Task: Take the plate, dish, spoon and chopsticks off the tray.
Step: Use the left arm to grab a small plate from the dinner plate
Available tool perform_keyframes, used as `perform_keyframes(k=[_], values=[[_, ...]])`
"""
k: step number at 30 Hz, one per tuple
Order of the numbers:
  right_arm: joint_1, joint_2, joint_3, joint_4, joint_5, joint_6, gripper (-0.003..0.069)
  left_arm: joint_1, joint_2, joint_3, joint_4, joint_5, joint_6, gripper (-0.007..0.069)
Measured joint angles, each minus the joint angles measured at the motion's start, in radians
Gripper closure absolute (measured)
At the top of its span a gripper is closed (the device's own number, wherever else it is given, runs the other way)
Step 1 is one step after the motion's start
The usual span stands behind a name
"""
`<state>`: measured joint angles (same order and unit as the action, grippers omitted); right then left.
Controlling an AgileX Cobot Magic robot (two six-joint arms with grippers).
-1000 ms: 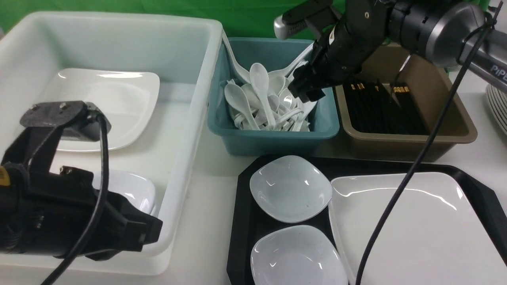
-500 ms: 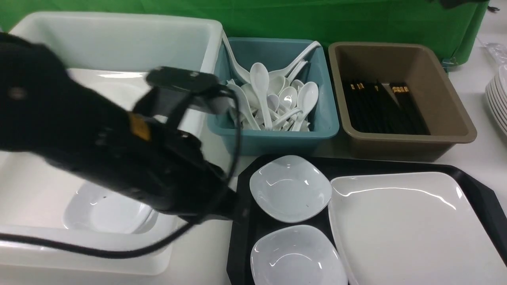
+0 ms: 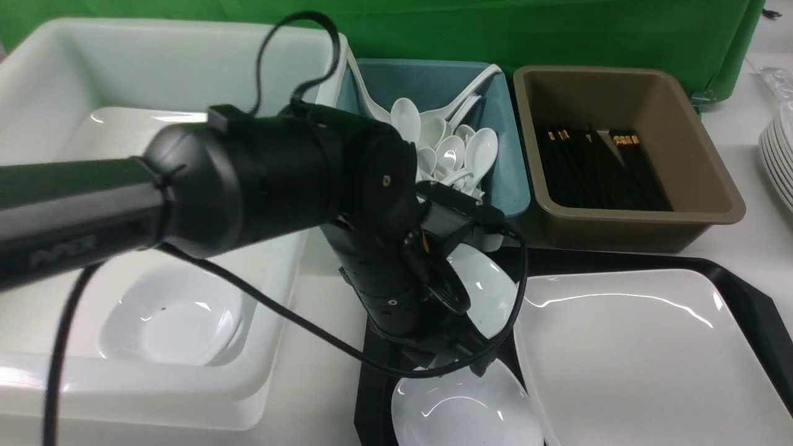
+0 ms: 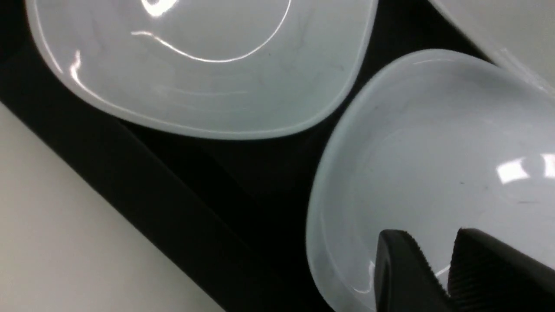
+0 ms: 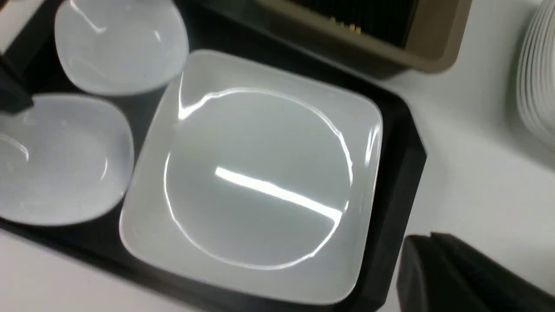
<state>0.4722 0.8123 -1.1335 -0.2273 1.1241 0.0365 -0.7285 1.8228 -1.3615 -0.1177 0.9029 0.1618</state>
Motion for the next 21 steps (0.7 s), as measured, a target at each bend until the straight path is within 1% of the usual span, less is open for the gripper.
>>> perform_keyframes(k=[2, 4, 5, 6, 9, 11, 13, 16, 18, 21], values=[[0.0, -0.047, 0.032, 0.0, -0.011, 0.005, 0.0637, 0.0, 0.022, -0.001, 0.021, -0.015, 0.017, 0.0386], [0.0, -0.102, 0.047, 0.0, -0.024, 0.007, 0.0638, 0.0, 0.051, -0.001, 0.054, -0.032, 0.021, 0.0302], [0.0, -0.102, 0.047, 0.0, -0.024, 0.008, 0.0638, 0.0, 0.056, -0.002, 0.056, -0.034, 0.022, 0.0295], [0.0, -0.131, 0.051, 0.0, -0.039, 0.009, 0.0638, 0.0, 0.073, -0.002, 0.071, -0.041, 0.022, 0.0235], [0.0, -0.151, 0.052, 0.0, -0.055, 0.009, 0.0638, 0.0, 0.099, -0.004, 0.076, -0.056, 0.025, 0.0167], [0.0, -0.154, 0.052, 0.0, -0.06, 0.009, 0.0638, 0.0, 0.111, -0.006, 0.079, -0.069, 0.026, 0.0137], [0.0, -0.156, 0.052, 0.0, -0.065, 0.009, 0.0638, 0.0, 0.129, -0.006, 0.08, -0.08, 0.026, 0.0119], [0.0, -0.156, 0.052, 0.0, -0.073, 0.01, 0.0638, 0.0, 0.143, -0.006, 0.08, -0.08, 0.026, 0.0124], [0.0, -0.156, 0.052, 0.0, -0.08, 0.01, 0.0638, 0.0, 0.147, -0.006, 0.08, -0.079, 0.026, 0.0141], [0.0, -0.156, 0.052, 0.0, -0.082, 0.01, 0.0638, 0.0, 0.149, -0.006, 0.08, -0.065, 0.026, 0.0186]])
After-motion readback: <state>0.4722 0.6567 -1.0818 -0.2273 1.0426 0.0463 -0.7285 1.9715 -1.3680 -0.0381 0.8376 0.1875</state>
